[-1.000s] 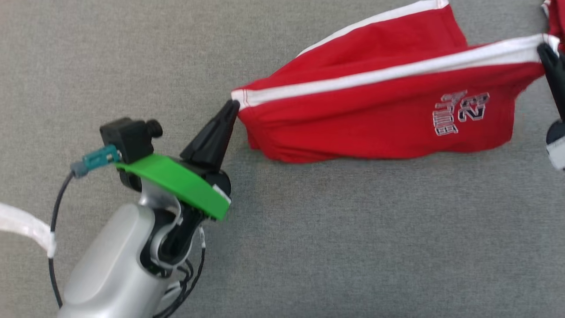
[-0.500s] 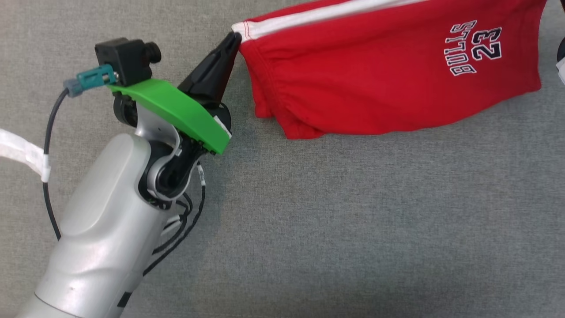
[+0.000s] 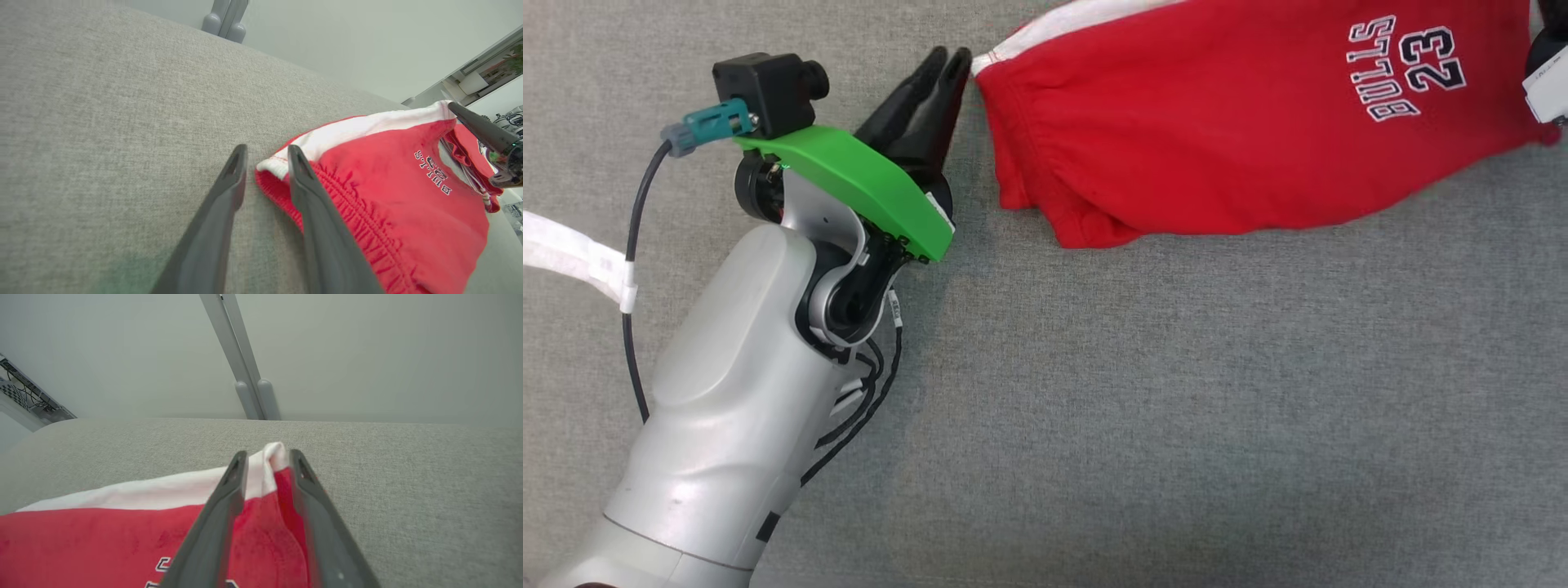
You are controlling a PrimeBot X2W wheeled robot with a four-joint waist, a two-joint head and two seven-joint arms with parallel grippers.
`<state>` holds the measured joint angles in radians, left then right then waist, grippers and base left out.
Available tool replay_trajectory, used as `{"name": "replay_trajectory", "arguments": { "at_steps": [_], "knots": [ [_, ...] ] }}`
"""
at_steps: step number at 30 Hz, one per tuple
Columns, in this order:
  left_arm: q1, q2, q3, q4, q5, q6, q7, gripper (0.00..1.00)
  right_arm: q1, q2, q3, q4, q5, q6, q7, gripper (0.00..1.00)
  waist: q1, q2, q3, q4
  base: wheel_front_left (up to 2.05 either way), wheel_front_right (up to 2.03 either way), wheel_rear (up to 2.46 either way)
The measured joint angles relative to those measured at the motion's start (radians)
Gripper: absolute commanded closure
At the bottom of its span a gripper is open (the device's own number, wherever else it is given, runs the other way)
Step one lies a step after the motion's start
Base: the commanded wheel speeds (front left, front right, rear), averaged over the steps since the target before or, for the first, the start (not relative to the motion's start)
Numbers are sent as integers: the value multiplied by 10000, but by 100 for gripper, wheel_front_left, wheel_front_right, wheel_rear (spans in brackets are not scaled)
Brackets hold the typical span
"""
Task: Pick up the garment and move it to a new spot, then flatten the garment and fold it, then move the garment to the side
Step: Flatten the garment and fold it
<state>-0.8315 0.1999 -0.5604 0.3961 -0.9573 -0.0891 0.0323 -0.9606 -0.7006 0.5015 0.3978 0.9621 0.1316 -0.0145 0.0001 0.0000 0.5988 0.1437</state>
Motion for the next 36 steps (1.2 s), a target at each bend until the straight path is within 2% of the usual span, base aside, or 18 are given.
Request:
{"name": "replay_trajectory", "arguments": {
  "at_steps": [4,7,11,15,19,23,29,36],
  "knots": [
    [229,54,44,-2,309,19,-731,0,244,-117,336,-71,244,0,-617,0,0,0,-307,-46,0,0,0],
    [806,303,-69,-180,978,261,-1586,0,911,-234,656,-213,318,-2,-1053,0,0,0,-637,-109,0,0,0],
    [1998,583,-232,-675,2019,1011,-2650,0,2078,-240,1043,-506,487,-2,-1728,0,0,1,-1233,-225,0,0,0],
    [3406,575,-127,-1415,2773,1716,-2903,0,3251,-127,1126,-662,587,-2,-2146,0,-1,0,-1847,-343,0,0,0],
    [4861,263,660,-2606,3802,2309,-2943,0,4250,104,984,-700,658,0,-2343,0,-1,0,-2512,-453,0,0,0],
    [6276,-144,1145,-3425,5241,2493,-2945,0,4863,267,750,-644,679,-2,-2426,0,-1,0,-3119,-514,0,0,0],
    [7400,-880,1666,-3881,6454,2452,-2947,0,5046,504,161,81,750,-8,-2401,0,-1,1,-3722,-349,0,0,0],
    [7541,-1277,1689,-3981,7488,2288,-2947,0,4080,558,-347,1352,832,-10,-1233,0,-1,0,-3793,309,0,0,0]
  ]
}}
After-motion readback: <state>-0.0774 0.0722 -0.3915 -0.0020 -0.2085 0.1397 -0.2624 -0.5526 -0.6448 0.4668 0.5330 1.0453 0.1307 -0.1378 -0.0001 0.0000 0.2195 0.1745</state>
